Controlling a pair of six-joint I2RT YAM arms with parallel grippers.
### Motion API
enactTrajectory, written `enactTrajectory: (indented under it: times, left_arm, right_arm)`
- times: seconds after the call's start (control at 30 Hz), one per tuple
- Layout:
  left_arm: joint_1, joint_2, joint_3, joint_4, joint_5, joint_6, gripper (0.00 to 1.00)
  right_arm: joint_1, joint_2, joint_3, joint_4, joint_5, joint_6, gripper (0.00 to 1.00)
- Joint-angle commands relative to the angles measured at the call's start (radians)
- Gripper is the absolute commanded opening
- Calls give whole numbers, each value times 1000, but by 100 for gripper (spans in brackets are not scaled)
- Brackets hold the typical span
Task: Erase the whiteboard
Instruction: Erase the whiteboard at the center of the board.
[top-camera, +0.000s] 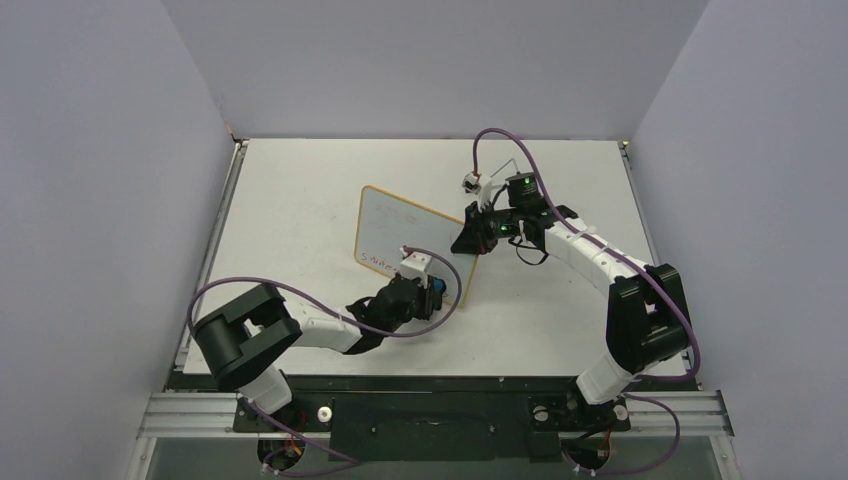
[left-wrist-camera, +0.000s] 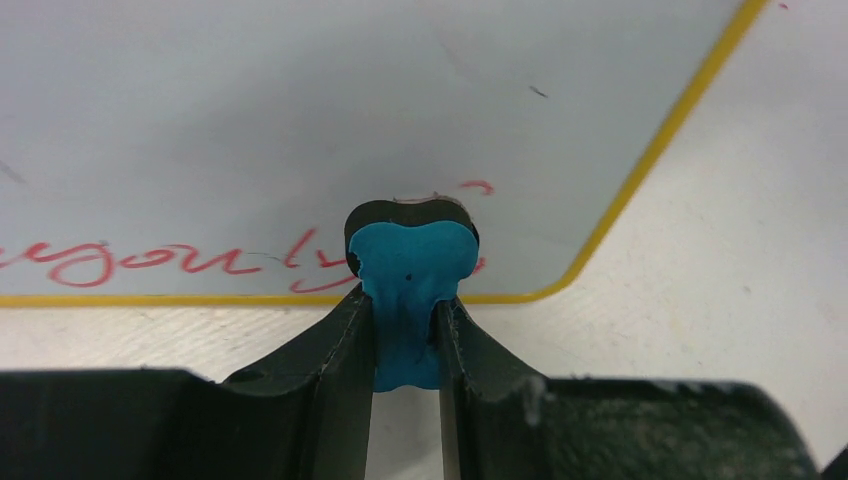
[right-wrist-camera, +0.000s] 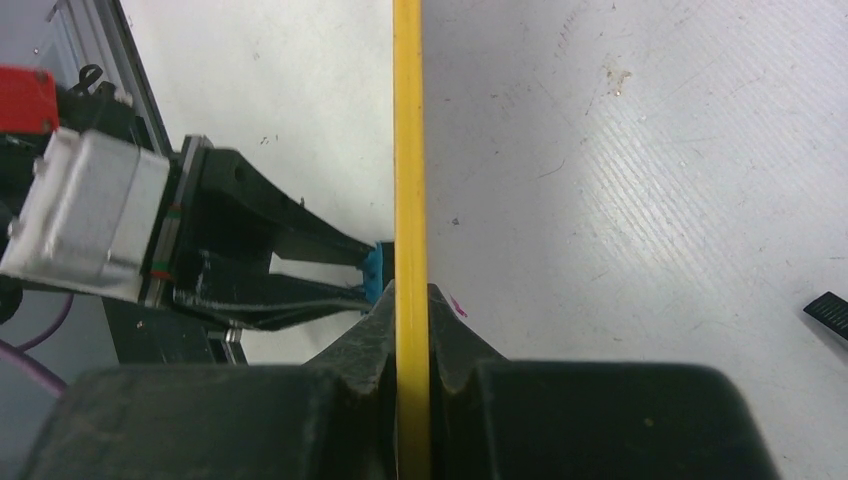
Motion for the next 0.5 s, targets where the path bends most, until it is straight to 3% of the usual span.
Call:
enactTrajectory:
  times: [0.0,0.27,0.47]
  left_arm:
    - [-53,29,73,25,62,53,0]
    - [-86,14,129,21,-5,54,0]
    - [-20,-37,77,-36,-87,-2,0]
  right_arm:
    - [15,-19,11,-29,-35,23,0]
    - [16,-20,10,-29,-34,23,0]
    - [15,-21,10,-31,-35,23,0]
